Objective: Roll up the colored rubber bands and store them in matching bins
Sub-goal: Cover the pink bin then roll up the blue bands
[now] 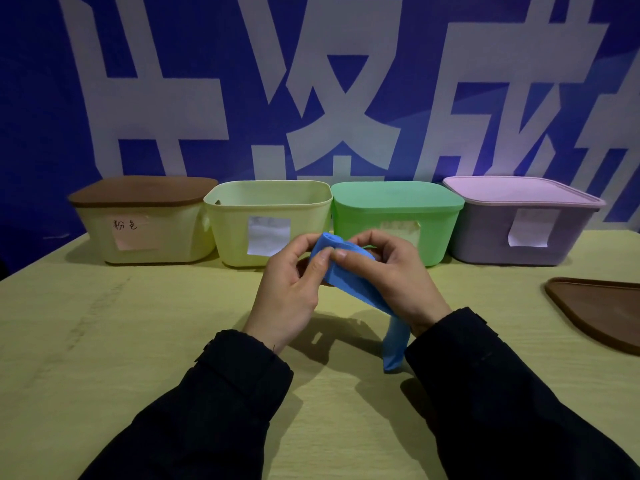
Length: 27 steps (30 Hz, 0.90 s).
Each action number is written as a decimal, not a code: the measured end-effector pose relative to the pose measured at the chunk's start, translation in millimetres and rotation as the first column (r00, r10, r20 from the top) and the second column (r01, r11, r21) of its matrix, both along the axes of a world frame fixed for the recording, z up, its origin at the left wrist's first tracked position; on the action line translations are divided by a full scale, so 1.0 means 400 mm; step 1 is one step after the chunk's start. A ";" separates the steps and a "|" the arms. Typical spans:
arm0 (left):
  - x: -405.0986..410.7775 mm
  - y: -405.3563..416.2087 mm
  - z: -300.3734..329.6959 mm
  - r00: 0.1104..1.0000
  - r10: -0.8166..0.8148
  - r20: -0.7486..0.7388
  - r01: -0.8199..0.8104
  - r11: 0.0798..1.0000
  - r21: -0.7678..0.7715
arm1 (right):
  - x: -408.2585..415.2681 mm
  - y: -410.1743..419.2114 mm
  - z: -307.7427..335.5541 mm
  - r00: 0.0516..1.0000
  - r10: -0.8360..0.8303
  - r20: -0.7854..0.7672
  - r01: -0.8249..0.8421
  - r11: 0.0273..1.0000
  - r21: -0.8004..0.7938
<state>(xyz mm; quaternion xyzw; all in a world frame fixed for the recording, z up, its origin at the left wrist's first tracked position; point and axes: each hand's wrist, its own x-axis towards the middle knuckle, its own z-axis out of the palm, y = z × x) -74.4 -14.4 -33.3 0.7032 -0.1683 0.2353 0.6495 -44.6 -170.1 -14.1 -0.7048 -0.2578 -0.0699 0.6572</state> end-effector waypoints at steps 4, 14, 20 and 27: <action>0.000 -0.001 0.007 1.000 -0.024 -0.019 0.022 0.994 -0.107 | -0.005 0.003 0.003 0.997 -0.002 0.071 0.000 1.000 0.029; -0.008 -0.002 0.004 0.994 -0.091 -0.056 0.085 0.991 -0.099 | -0.009 0.004 -0.005 0.994 0.073 0.086 -0.072 0.997 -0.012; -0.005 -0.001 0.007 0.999 -0.037 -0.020 0.034 0.991 -0.131 | -0.008 -0.001 0.002 0.994 0.095 0.055 -0.097 0.995 0.034; -0.009 -0.009 0.016 0.999 0.022 0.029 -0.016 0.979 -0.201 | -0.019 0.012 0.004 0.993 -0.020 0.118 0.010 0.996 0.086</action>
